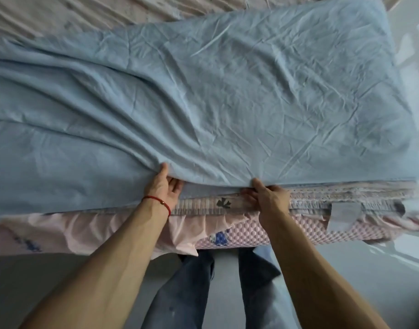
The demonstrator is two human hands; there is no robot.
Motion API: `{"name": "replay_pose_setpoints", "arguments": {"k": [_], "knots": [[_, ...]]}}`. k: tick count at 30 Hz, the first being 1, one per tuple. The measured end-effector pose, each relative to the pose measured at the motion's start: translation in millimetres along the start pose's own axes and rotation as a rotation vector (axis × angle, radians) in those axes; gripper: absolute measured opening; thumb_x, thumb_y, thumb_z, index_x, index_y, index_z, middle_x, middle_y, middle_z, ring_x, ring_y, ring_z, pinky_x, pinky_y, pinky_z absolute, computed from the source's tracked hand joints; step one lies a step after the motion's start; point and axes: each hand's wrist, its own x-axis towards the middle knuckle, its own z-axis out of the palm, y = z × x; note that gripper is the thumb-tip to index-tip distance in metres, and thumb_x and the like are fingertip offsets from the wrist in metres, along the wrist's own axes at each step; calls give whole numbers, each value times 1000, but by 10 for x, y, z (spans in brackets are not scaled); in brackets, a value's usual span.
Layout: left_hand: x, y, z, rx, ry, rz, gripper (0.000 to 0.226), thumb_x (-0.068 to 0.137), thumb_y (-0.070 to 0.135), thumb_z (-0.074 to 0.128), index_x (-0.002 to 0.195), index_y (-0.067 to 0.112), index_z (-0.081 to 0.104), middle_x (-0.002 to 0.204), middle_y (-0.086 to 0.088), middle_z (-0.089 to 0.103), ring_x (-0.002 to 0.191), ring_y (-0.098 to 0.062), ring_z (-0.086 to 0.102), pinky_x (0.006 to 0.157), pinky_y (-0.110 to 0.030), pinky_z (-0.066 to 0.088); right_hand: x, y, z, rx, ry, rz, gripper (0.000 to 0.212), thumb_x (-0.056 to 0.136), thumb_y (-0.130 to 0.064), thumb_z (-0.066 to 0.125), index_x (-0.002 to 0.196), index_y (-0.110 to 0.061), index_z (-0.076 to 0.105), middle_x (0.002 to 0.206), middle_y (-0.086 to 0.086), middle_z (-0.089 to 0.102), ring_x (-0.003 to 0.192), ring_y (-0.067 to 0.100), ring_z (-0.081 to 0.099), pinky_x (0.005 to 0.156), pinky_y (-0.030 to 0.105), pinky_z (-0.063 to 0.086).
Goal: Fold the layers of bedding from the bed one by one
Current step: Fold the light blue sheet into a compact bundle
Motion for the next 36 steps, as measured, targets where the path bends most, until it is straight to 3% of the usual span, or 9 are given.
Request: {"name": "replay_pose_setpoints", "arguments": {"k": [7, 13, 18, 21, 23, 26, 30, 33, 36], "knots": [[-49, -91, -387, -55, 52, 76, 5, 98, 17, 64, 99, 14, 61, 92, -4, 72, 82, -13, 70, 58, -23, 59, -40, 80, 26, -106, 118, -107, 23, 84, -12, 82, 89, 6, 69, 84, 21, 75, 62, 26, 75, 51, 27, 59], [-68, -195, -601, 24, 43, 31, 9, 96, 6, 64, 95, 8, 56, 99, -11, 66, 87, -21, 68, 66, -32, 63, -253, 259, 300, -106, -39, -16, 24, 87, -13, 80, 91, 6, 67, 74, 22, 74, 52, 25, 71, 46, 28, 58], [124, 216, -601, 55, 46, 44, 22, 97, 26, 65, 114, 13, 61, 103, -6, 68, 94, -18, 65, 74, -32, 55, -279, 325, 256, -187, 38, -67, 26, 85, -13, 82, 90, 8, 68, 81, 23, 76, 62, 30, 75, 53, 35, 62], [183, 328, -684, 3, 94, 86, 11, 100, 29, 61, 101, 17, 61, 98, -4, 69, 90, -16, 66, 71, -33, 55, -382, 279, 236, -389, 6, -114, 27, 89, -18, 78, 80, 6, 71, 64, 13, 73, 43, 18, 66, 40, 24, 53], [161, 239, -792, 37, 124, 139, 10, 102, 22, 59, 93, 17, 58, 92, -5, 70, 82, -15, 70, 75, -36, 58, -555, 256, 304, -621, -160, -117, 34, 94, -25, 73, 78, 5, 74, 60, 11, 71, 41, 16, 58, 38, 25, 47], [93, 94, -962, 17, 157, 183, 17, 102, 17, 57, 87, 12, 52, 76, -2, 72, 64, -10, 72, 73, -32, 61, -781, 370, 601, -1038, -285, -480, 36, 95, -33, 68, 72, -5, 71, 61, 5, 70, 49, 15, 60, 47, 34, 50], [103, 90, -1082, 1, 149, 157, 15, 99, 14, 63, 89, 7, 54, 79, -8, 73, 76, -21, 74, 72, -31, 63, -790, 454, 1138, -1261, -339, -1029, 24, 97, -34, 65, 117, -21, 68, 118, 1, 66, 105, 20, 61, 81, 33, 49], [147, 217, -1135, 62, 115, 72, 14, 96, 6, 65, 88, 6, 53, 85, -11, 70, 81, -25, 70, 79, -37, 62, -572, 590, 1463, -1471, -399, -1150, 69, 92, -30, 72, 153, -24, 40, 157, 7, 39, 139, 28, 41, 111, 43, 40], [210, 413, -1162, 153, 66, 11, 6, 96, 3, 63, 93, 2, 58, 86, -16, 65, 79, -25, 66, 67, -36, 63, -437, 754, 1618, -1677, -398, -1081, 107, 87, -33, 77, 163, -30, 2, 166, 15, 16, 148, 33, 25, 114, 56, 32]]}}
